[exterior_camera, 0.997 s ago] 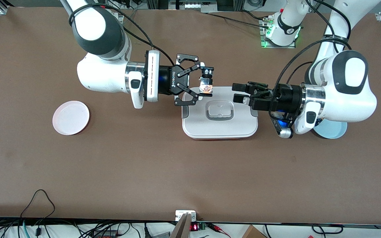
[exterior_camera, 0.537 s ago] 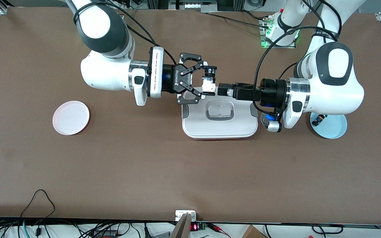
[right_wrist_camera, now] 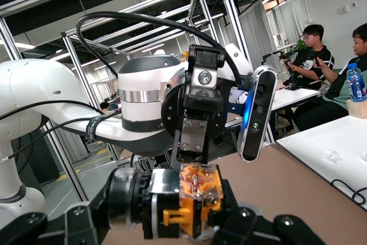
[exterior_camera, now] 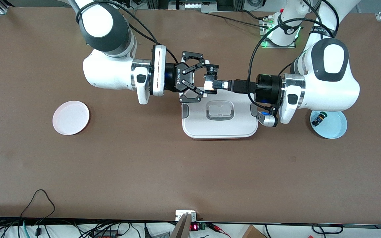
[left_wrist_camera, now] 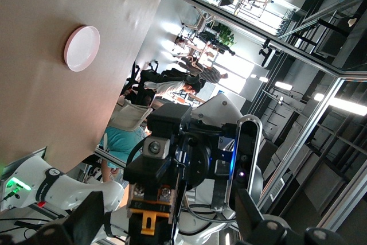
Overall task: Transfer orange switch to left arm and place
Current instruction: 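Close the left gripper on the orange switch held by the right gripper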
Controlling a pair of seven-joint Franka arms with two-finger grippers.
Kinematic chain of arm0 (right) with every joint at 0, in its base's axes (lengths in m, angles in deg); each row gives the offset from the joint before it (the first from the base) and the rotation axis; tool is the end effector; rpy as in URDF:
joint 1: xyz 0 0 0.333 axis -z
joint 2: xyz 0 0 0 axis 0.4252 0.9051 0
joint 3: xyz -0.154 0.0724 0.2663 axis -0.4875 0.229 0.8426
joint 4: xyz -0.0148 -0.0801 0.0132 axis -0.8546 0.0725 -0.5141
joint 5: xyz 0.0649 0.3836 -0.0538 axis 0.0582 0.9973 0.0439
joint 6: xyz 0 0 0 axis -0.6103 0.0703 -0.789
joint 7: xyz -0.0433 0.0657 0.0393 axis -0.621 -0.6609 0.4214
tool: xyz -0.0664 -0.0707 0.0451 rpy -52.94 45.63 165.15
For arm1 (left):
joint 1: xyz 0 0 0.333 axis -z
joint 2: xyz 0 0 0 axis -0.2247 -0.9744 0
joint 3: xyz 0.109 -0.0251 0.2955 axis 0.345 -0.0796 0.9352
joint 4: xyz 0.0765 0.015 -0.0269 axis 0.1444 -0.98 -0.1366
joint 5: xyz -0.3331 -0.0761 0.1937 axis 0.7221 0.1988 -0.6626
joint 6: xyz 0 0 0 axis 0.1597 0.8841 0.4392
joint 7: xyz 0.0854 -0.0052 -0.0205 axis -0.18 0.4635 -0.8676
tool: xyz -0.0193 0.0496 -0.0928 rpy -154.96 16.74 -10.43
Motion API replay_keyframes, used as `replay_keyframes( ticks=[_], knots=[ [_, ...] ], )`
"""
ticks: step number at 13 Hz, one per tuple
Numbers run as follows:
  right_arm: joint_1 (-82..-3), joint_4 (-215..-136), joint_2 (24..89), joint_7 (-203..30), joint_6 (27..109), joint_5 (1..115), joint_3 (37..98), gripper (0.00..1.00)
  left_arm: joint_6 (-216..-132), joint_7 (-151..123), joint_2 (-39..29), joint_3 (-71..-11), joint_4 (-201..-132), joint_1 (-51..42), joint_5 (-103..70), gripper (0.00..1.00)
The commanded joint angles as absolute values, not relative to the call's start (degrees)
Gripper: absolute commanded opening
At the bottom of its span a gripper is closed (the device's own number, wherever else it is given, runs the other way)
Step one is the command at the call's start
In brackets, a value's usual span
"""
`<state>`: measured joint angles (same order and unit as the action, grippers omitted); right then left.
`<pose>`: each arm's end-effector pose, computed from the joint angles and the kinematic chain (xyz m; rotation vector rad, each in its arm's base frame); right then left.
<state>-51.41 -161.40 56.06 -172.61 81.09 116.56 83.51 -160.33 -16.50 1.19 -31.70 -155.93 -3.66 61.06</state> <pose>0.5718 0.4378 0.5115 -1.4240 -0.9789 -0.9569 0.6204 -0.2776 0.5292 1.6392 0.2866 -0.4415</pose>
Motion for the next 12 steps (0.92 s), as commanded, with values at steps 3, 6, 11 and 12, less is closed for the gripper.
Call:
replay_keyframes(
  ticks=[3,6,11,12],
  knots=[
    [-51.9,-161.4,56.0,-173.9,82.1,117.8,83.5,0.0,-161.0,-14.7,2.4,-31.8,-157.3,-3.5,60.2,0.69],
    [-51.9,-161.4,55.9,-173.9,82.1,117.8,83.5,0.0,-160.9,-14.7,2.4,-31.8,-157.4,-3.5,60.2,0.66],
    [-51.9,-161.7,55.9,-173.9,82.1,117.9,83.5,0.0,-159.8,-14.5,2.3,-31.8,-157.4,-3.6,60.0,0.11],
    [-51.9,-161.7,55.9,-173.9,82.1,117.9,83.5,0.0,-159.7,-14.5,2.2,-31.8,-157.4,-3.6,60.0,0.01]
  ],
)
